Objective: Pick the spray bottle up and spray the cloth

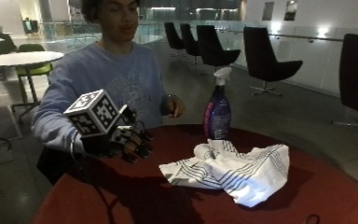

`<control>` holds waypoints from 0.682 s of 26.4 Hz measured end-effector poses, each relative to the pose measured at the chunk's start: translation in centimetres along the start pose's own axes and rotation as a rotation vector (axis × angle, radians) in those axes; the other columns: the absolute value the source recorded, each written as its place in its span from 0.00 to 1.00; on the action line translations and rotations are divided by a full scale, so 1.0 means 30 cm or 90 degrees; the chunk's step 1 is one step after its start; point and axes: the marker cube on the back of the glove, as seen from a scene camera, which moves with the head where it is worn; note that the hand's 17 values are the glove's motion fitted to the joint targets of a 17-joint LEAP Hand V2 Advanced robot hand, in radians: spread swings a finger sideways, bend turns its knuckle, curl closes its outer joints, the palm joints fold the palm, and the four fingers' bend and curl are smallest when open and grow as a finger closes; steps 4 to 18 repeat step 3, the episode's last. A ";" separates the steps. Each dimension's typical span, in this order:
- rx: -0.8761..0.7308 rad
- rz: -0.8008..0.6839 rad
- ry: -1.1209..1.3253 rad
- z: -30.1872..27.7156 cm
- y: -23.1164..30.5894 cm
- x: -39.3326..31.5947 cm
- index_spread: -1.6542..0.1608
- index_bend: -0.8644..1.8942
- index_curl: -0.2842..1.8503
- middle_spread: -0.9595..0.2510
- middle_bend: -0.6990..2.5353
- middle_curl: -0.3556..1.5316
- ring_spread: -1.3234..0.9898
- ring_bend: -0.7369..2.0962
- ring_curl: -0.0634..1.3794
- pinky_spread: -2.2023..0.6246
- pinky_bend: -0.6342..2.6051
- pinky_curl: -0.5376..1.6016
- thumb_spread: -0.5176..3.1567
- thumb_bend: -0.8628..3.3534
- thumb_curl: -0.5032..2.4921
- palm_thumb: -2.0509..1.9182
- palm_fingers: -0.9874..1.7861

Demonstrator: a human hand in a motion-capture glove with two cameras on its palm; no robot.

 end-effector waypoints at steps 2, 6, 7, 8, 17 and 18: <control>0.000 0.003 0.002 -0.007 0.006 0.017 0.74 0.36 0.25 0.74 0.32 0.42 0.57 0.40 0.28 0.85 0.26 0.40 0.43 0.20 0.33 0.72 0.63; 0.000 0.004 0.002 -0.008 0.006 0.020 0.74 0.36 0.25 0.74 0.32 0.42 0.57 0.40 0.28 0.85 0.26 0.40 0.43 0.20 0.33 0.72 0.63; 0.000 0.004 0.002 -0.008 0.006 0.020 0.74 0.36 0.25 0.74 0.32 0.42 0.57 0.40 0.28 0.85 0.26 0.40 0.43 0.20 0.33 0.72 0.63; 0.000 0.004 0.002 -0.008 0.006 0.020 0.74 0.36 0.25 0.74 0.32 0.42 0.57 0.40 0.28 0.85 0.26 0.40 0.43 0.20 0.33 0.72 0.63; 0.000 0.004 0.002 -0.008 0.006 0.020 0.74 0.36 0.25 0.74 0.32 0.42 0.57 0.40 0.28 0.85 0.26 0.40 0.43 0.20 0.33 0.72 0.63; 0.000 0.004 0.002 -0.008 0.006 0.020 0.74 0.36 0.25 0.74 0.32 0.42 0.57 0.40 0.28 0.85 0.26 0.40 0.43 0.20 0.33 0.72 0.63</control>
